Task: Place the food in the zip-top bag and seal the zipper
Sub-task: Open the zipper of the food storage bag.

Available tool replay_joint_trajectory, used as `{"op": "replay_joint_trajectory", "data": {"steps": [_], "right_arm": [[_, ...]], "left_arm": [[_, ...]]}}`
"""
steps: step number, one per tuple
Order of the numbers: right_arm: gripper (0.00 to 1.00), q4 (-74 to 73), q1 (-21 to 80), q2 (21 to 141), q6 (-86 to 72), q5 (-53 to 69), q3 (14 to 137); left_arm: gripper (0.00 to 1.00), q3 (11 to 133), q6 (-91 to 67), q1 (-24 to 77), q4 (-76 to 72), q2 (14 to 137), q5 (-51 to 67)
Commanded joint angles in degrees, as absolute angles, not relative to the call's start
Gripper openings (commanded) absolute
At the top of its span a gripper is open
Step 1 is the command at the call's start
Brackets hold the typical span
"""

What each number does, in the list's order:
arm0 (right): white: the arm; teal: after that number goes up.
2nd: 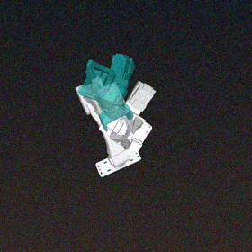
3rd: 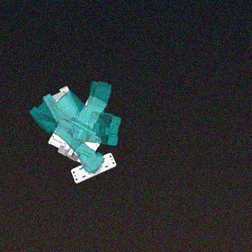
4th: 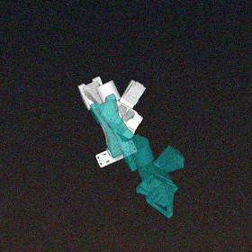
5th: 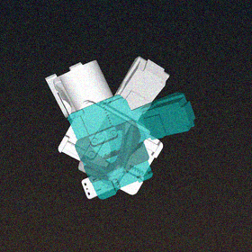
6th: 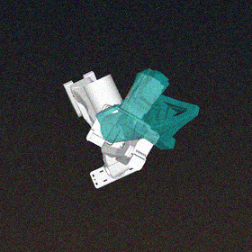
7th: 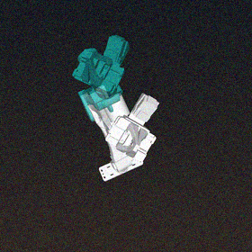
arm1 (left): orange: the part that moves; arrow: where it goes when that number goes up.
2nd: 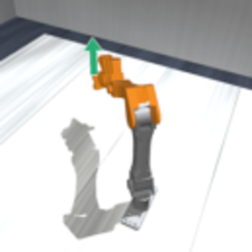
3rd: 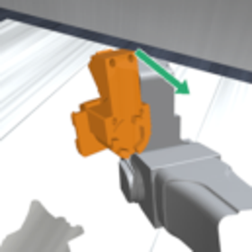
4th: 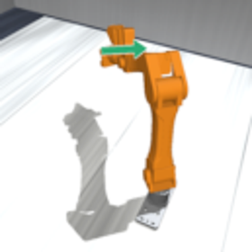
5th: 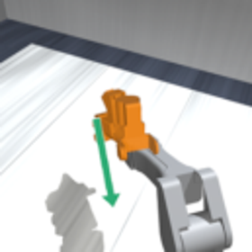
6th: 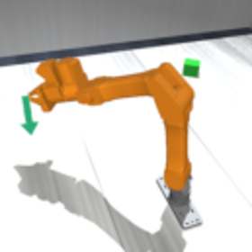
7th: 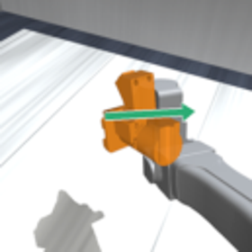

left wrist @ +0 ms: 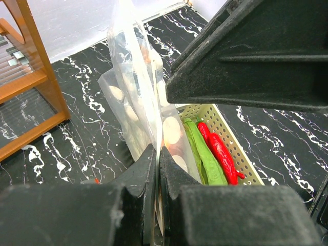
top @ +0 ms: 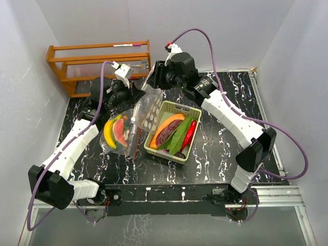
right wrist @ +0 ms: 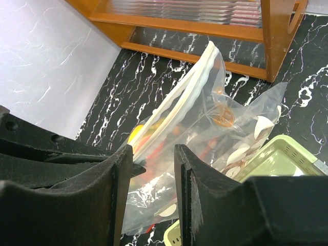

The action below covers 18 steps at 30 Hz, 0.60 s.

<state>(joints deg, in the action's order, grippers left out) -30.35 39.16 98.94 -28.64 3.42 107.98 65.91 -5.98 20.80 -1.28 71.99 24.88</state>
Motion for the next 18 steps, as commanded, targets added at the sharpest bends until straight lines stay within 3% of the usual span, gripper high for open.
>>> {"op": "replay_joint_trajectory", "data": {"steps": [1,18], "right_arm": [[0.4,-29.2,39.02,99.31,-28.61,3.52,109.75],[0.44,-28.28,39.03,104.63,-30.12,4.35,113.03]], "left_arm": [[0.0,67.04,-6.13,21.11,-3.12,71.3,26.22],[0.0,66.12,-6.68,21.65,-4.1,70.93,26.87]]}}
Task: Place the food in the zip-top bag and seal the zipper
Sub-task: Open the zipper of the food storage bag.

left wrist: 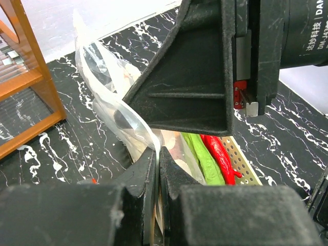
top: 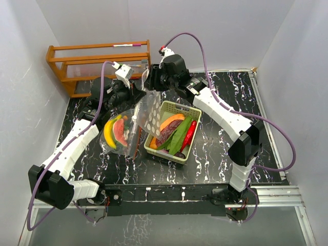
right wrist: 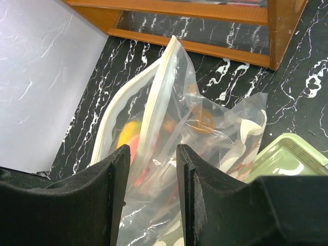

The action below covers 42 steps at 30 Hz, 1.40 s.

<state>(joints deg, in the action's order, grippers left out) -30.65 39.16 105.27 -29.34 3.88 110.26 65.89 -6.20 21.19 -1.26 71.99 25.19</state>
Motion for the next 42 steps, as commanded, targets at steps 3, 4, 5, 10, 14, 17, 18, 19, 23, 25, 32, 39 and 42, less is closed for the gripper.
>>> {"op": "replay_joint_trajectory", "data": {"steps": [3,4,5,10,14,17,18,19,23,25,32,39,42], "right_arm": [[0.43,-27.77,39.07,104.75,-30.35,4.0,112.63],[0.39,-27.58,39.05,104.87,-30.47,4.08,112.53],[0.31,-27.63,39.05,105.01,-30.56,4.28,112.57],[0.08,-30.45,39.05,105.22,-30.49,2.17,113.04],[0.08,-31.03,39.09,102.51,-29.65,-0.37,110.56],[0.08,-32.37,39.04,100.7,-28.13,-3.4,108.99],[0.08,-32.58,39.07,100.44,-27.64,-4.22,108.28],[0.08,-32.49,38.99,99.05,-27.2,-4.67,107.41],[0.08,-31.04,39.01,96.51,-26.26,-3.7,104.27],[0.08,-29.59,38.98,95.59,-26.06,-2.23,102.9],[0.08,-27.61,38.97,94.59,-25.41,-0.95,102.13],[0.07,-26.17,39.02,94.34,-25.4,-0.1,102.59],[0.08,-25.32,38.94,93.48,-25.4,0.21,102.19]], "left_arm": [[0.0,65.85,-7.06,21.81,-4.76,70.86,27.36],[0.0,65.76,-7.18,21.89,-4.82,70.84,27.41],[0.0,65.67,-7.2,21.96,-4.83,70.85,27.42],[0.0,65.43,-7.12,21.97,-4.62,70.7,26.61],[0.01,65.31,-6.67,21.97,-4.24,70.6,24.78],[0.25,65.21,-6.06,21.97,-3.51,70.24,23.31],[0.29,65.21,-5.89,21.97,-3.25,70.15,23.0],[0.34,65.21,-5.75,22.02,-3.08,70.07,22.68],[0.46,64.9,-6.28,21.97,-3.62,70.24,22.78],[0.55,64.62,-7.37,21.97,-4.65,70.52,23.57],[0.59,62.53,-14.85,21.97,-10.21,71.6,28.46],[0.35,58.64,-21.19,22.06,-15.88,72.16,32.48],[0.31,57.9,-20.63,22.09,-14.68,72.16,31.19]]}}
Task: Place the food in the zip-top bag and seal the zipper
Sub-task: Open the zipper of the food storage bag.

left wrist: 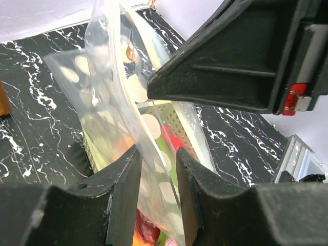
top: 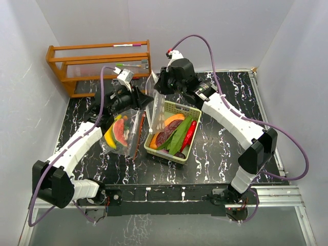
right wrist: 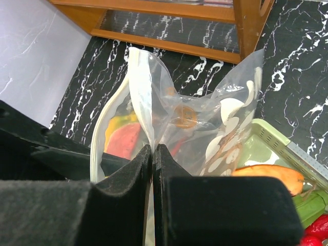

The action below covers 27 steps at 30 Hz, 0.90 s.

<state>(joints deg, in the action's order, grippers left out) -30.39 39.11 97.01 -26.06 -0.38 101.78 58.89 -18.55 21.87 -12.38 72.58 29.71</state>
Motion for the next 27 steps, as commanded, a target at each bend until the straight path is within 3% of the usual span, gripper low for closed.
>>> {"op": "replay_joint_trajectory", "data": {"steps": [1,5,8,12,16,21,27], "right_arm": [[0.08,-24.97,38.94,93.13,-25.32,0.45,101.89],[0.08,-24.38,39.01,91.96,-25.38,0.83,101.4],[0.08,-24.52,38.99,91.1,-25.4,0.71,101.57],[0.08,-25.85,38.95,89.85,-24.12,-0.83,102.05],[0.08,-27.35,38.94,88.34,-22.77,-1.41,101.43],[0.08,-28.72,38.94,86.05,-21.79,-3.62,98.0],[0.08,-30.11,38.82,86.35,-20.54,-6.0,92.75]], "left_arm": [[0.31,57.7,-20.07,22.14,-13.84,72.2,30.45],[0.26,56.54,-19.7,22.28,-13.47,72.32,30.01],[0.0,56.71,-19.62,22.58,-13.21,72.55,30.4],[0.0,61.58,-10.59,22.51,-1.52,71.2,22.94],[0.0,66.9,-2.82,22.38,7.11,69.02,6.36],[0.0,70.16,2.01,22.15,11.28,67.14,-11.89],[0.0,69.08,4.63,21.97,10.91,65.02,-20.95]]}}
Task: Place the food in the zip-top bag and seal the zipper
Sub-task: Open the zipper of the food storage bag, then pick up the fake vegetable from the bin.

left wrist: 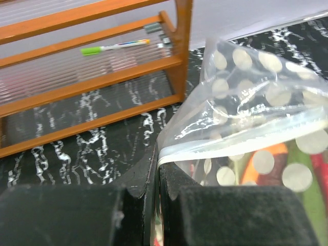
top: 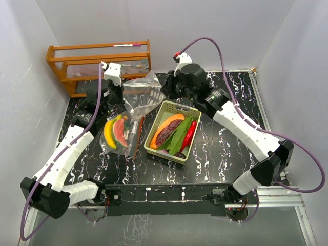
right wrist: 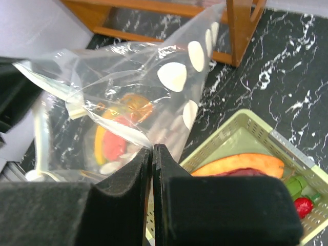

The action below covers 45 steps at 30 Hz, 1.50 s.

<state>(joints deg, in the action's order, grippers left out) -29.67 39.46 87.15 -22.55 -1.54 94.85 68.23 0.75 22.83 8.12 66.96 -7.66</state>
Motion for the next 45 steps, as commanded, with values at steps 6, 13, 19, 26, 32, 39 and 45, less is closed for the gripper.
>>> {"op": "replay_joint_trajectory", "data": {"steps": [6,13,19,26,32,39,45], "right_arm": [[0.1,-30.85,38.79,89.76,-20.12,-5.37,91.28],[0.67,-18.61,38.79,85.4,-19.18,12.56,90.01],[0.76,-21.42,38.76,80.91,-20.23,4.77,86.8],[0.73,-32.75,38.06,83.5,-30.9,-1.38,78.68],[0.71,-34.3,38.08,85.65,-35.28,-0.35,72.58],[0.73,-37.02,38.14,90.05,-37.96,-4.69,70.82],[0.74,-38.75,38.07,94.59,-39.87,-8.27,71.58]], "left_arm": [[0.0,69.21,7.0,22.02,10.95,64.05,-25.94],[0.0,70.35,9.12,21.97,10.02,63.6,-27.31],[0.0,69.51,9.04,21.97,9.58,63.11,-27.42],[0.0,67.74,4.37,21.97,9.4,63.71,-20.68],[0.0,64.27,-1.06,21.97,7.05,66.79,-12.95],[0.0,61.21,-5.07,21.97,2.81,70.89,-6.5],[0.0,60.03,-5.32,22.0,2.19,71.3,-5.44]]}}
